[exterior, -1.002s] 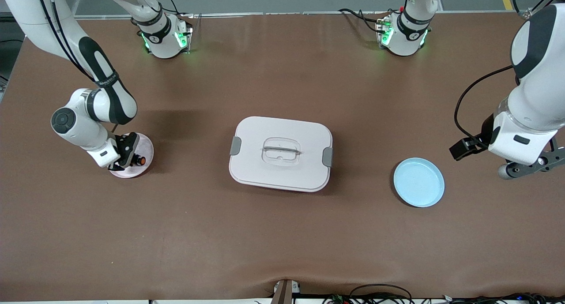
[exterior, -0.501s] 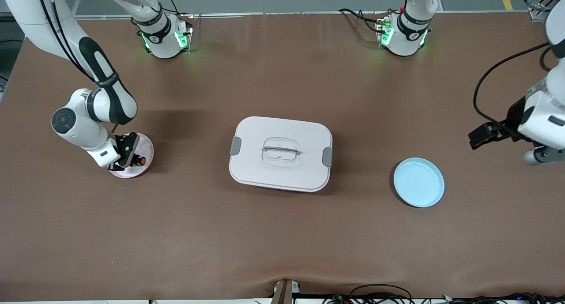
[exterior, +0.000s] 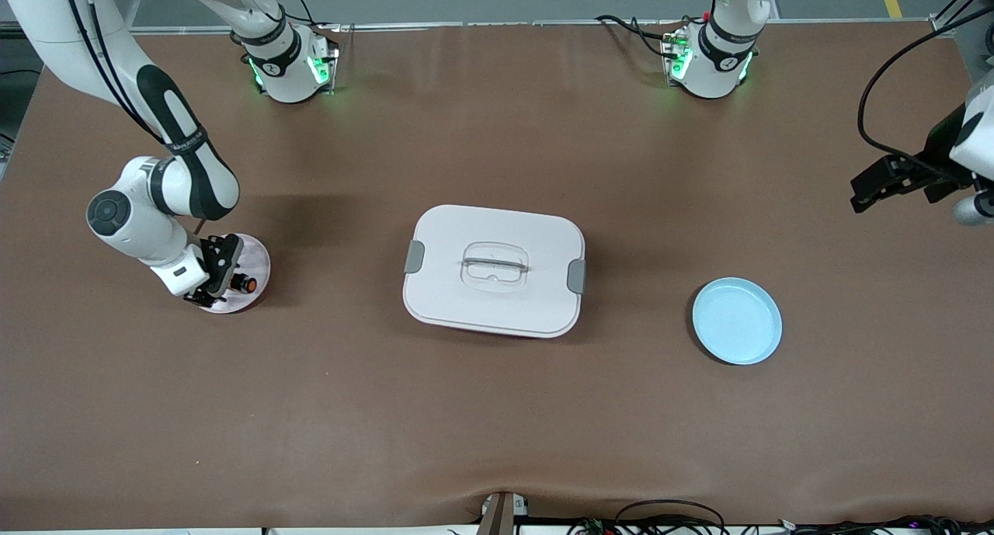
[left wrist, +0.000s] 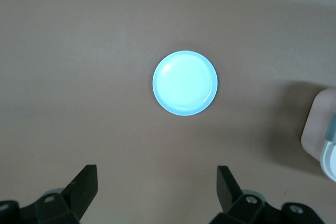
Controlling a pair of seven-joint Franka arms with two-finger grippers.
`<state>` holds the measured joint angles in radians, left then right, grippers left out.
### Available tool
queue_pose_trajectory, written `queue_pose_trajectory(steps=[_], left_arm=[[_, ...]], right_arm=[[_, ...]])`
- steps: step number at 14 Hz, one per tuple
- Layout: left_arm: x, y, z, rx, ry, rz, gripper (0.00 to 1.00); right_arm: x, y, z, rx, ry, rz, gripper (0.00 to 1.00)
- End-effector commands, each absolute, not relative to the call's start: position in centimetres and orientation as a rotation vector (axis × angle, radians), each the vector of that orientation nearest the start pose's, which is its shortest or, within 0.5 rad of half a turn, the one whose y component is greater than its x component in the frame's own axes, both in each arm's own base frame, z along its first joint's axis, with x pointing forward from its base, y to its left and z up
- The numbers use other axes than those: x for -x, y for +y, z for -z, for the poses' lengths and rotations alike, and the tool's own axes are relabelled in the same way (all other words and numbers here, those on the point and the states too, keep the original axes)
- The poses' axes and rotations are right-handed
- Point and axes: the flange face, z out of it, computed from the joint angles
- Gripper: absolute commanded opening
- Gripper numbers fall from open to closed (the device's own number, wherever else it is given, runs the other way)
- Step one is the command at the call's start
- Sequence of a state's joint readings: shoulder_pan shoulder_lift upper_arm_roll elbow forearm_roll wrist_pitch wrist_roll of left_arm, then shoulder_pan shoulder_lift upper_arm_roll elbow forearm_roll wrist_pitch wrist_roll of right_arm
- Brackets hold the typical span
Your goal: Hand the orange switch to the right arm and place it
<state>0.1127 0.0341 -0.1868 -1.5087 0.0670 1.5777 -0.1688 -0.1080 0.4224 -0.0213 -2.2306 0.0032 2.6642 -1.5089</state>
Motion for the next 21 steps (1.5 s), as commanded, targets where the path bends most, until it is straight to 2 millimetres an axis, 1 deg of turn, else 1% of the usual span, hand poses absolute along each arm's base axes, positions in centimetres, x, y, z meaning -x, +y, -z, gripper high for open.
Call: queue_pose_trajectory(steps=[1,2,3,5,9,11,14,15,17,18,19,21], left_arm=[[-54.3,-2.4,-64.0,3.111,-0.095,0.082,1.0],[-54.0,-2.2,-64.0,3.114,-0.091,0.076,1.0],[-53.7,-2.2,-64.4,3.113,-0.091,0.088,1.0],[-53.7,-2.0,-64.7,3.113,-0.096,0.093,1.0],[-53.3,-2.3,-64.8,3.112,-0.084,0.071,1.0],[-53.2,-2.4,-65.2,3.111,-0.084,0.086,1.0],[-53.0,-2.5,-65.4,3.11,-0.084,0.088,1.0],[-52.9,-2.5,-65.3,3.112,-0.089,0.086,1.0],[-52.8,-2.5,-65.3,3.111,-0.104,0.081,1.0],[-52.8,-2.5,-65.4,3.111,-0.106,0.086,1.0],[-52.8,-2.4,-65.4,3.111,-0.108,0.088,1.0],[-52.8,-2.2,-65.5,3.11,-0.115,0.091,1.0]], right_arm=[[-55.1,-7.5,-20.6,2.411,-1.996,-0.037,1.0],[-55.4,-7.4,-21.5,2.403,-1.977,-0.062,1.0],[-55.5,-7.4,-22.5,2.41,-1.936,-0.094,1.0],[-55.7,-6.9,-24.8,2.439,-1.846,-0.148,1.0],[-55.1,-6.3,-29.8,2.534,-1.615,-0.26,1.0],[-54.8,-6.2,-32.3,2.584,-1.504,-0.307,1.0],[-53.4,-6.1,-35.3,2.679,-1.286,-0.384,1.0],[-52.8,-6.1,-36.2,2.717,-1.18,-0.417,1.0],[-51.8,-5.3,-38.5,2.812,-0.962,-0.47,1.0],[-51.5,-5.0,-39.8,2.843,-0.875,-0.495,1.0],[-51.4,-5.0,-40.6,2.859,-0.801,-0.529,1.0],[-51.5,-5.0,-42.6,2.893,-0.654,-0.587,1.0]])
